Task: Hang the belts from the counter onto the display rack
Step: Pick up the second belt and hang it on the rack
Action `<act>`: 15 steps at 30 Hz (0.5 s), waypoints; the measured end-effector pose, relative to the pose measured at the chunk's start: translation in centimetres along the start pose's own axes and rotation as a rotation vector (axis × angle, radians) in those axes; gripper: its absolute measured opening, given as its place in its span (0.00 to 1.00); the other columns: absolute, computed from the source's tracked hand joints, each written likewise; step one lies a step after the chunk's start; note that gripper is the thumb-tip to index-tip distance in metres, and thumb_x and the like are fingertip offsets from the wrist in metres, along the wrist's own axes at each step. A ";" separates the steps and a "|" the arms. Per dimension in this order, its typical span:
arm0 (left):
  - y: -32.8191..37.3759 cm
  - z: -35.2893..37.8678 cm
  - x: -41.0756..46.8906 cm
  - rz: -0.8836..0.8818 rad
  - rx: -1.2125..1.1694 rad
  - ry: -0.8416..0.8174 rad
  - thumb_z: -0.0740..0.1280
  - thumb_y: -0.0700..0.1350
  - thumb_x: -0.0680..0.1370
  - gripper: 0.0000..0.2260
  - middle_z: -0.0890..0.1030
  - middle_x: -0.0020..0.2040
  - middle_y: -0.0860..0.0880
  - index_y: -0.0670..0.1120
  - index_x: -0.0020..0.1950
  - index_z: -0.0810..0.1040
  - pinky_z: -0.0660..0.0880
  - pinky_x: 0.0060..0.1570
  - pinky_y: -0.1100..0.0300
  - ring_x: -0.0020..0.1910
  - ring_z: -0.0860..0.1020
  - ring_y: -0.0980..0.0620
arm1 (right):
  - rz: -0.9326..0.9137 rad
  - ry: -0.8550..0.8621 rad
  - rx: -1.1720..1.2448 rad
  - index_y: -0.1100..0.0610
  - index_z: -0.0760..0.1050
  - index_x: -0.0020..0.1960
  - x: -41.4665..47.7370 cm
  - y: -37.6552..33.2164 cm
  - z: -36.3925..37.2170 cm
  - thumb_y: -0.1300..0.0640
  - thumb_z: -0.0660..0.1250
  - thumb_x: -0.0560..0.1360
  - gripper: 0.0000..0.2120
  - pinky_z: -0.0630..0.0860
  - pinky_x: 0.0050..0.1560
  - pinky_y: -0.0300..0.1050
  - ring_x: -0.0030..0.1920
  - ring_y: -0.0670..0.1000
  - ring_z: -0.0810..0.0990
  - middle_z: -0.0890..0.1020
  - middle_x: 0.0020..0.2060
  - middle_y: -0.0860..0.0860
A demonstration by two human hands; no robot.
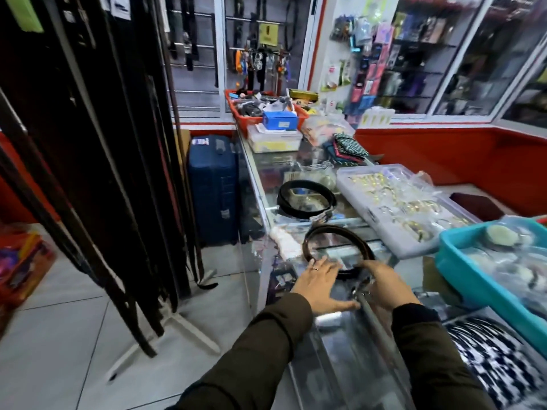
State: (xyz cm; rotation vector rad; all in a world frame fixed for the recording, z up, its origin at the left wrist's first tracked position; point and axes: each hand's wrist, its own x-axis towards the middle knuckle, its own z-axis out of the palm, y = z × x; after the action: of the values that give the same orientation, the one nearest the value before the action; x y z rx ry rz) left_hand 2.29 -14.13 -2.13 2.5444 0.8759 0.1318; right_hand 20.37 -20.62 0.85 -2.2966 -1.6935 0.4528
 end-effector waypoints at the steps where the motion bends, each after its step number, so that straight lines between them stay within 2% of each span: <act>1: 0.4 0.4 0.4 0.001 0.015 0.003 0.65 0.69 0.76 0.45 0.58 0.83 0.44 0.43 0.83 0.55 0.44 0.82 0.45 0.83 0.53 0.44 | -0.007 -0.041 -0.022 0.57 0.77 0.68 0.3 0.5 0.1 0.68 0.73 0.67 0.30 0.73 0.66 0.47 0.66 0.60 0.78 0.81 0.65 0.58; 4: 1.1 1.0 1.1 -0.030 0.061 0.078 0.67 0.67 0.76 0.39 0.69 0.75 0.40 0.43 0.78 0.65 0.53 0.79 0.44 0.76 0.64 0.42 | -0.012 -0.029 -0.110 0.56 0.78 0.67 1.1 1.4 0.3 0.69 0.71 0.68 0.28 0.73 0.65 0.49 0.65 0.61 0.75 0.82 0.64 0.56; 7: 1.1 1.0 1.1 -0.057 0.065 0.167 0.68 0.60 0.78 0.27 0.75 0.66 0.41 0.43 0.69 0.74 0.63 0.72 0.46 0.68 0.70 0.41 | -0.007 -0.025 -0.158 0.52 0.83 0.61 1.6 1.4 0.3 0.68 0.67 0.72 0.22 0.74 0.65 0.52 0.64 0.61 0.74 0.85 0.59 0.55; 11: -0.2 0.3 0.0 -0.058 -0.018 0.198 0.66 0.48 0.80 0.17 0.77 0.64 0.41 0.43 0.66 0.76 0.69 0.67 0.48 0.67 0.72 0.40 | -0.045 -0.023 -0.182 0.45 0.85 0.58 1.0 0.3 0.1 0.56 0.71 0.73 0.15 0.76 0.63 0.51 0.62 0.60 0.77 0.87 0.55 0.54; 15: -2.8 -1.8 -1.6 -0.029 -0.129 0.170 0.66 0.41 0.79 0.15 0.77 0.63 0.39 0.42 0.66 0.78 0.70 0.65 0.48 0.67 0.72 0.40 | -0.129 -0.073 -0.016 0.51 0.86 0.54 0.5 -1.8 0.2 0.57 0.74 0.72 0.10 0.79 0.56 0.49 0.55 0.54 0.85 0.89 0.49 0.52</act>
State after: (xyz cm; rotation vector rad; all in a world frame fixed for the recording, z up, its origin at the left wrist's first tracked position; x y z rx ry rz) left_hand -0.99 -12.45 -1.65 2.4259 0.9355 0.3877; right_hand 18.84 -19.61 1.24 -2.1895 -1.8733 0.5027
